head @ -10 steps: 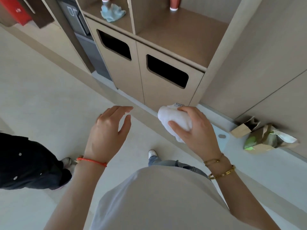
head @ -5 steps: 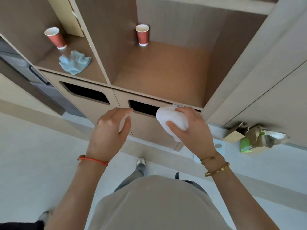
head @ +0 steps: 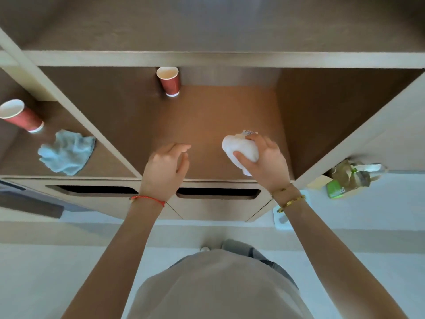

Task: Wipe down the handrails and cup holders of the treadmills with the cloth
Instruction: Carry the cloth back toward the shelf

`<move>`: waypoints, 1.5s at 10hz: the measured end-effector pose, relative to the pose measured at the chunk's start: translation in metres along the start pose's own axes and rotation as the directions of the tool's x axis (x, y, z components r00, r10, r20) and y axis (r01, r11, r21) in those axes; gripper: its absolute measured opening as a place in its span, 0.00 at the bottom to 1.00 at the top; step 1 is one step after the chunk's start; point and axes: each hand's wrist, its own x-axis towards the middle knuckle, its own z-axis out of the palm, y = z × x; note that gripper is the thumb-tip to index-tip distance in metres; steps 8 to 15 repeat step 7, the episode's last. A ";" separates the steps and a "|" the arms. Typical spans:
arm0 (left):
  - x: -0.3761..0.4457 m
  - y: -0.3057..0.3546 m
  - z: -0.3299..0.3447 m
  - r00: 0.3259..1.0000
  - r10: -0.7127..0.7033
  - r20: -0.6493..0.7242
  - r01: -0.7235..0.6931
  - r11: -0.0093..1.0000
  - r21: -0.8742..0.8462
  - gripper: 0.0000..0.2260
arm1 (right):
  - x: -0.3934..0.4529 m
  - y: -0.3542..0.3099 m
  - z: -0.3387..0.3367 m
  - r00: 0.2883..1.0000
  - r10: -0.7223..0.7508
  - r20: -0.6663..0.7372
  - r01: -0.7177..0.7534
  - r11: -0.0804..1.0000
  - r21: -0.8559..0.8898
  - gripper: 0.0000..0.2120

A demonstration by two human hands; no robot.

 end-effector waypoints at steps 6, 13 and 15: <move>0.050 -0.019 0.043 0.988 -0.083 0.130 0.086 0.996 -0.024 0.13 | 0.060 0.053 0.054 0.993 0.036 0.108 -0.001 0.951 -0.309 0.26; 0.049 -0.015 0.037 0.991 -0.089 0.099 0.091 0.996 -0.009 0.13 | 0.056 0.047 0.045 0.996 0.007 0.092 0.026 0.936 -0.350 0.29; 0.049 -0.015 0.037 0.991 -0.089 0.099 0.091 0.996 -0.009 0.13 | 0.056 0.047 0.045 0.996 0.007 0.092 0.026 0.936 -0.350 0.29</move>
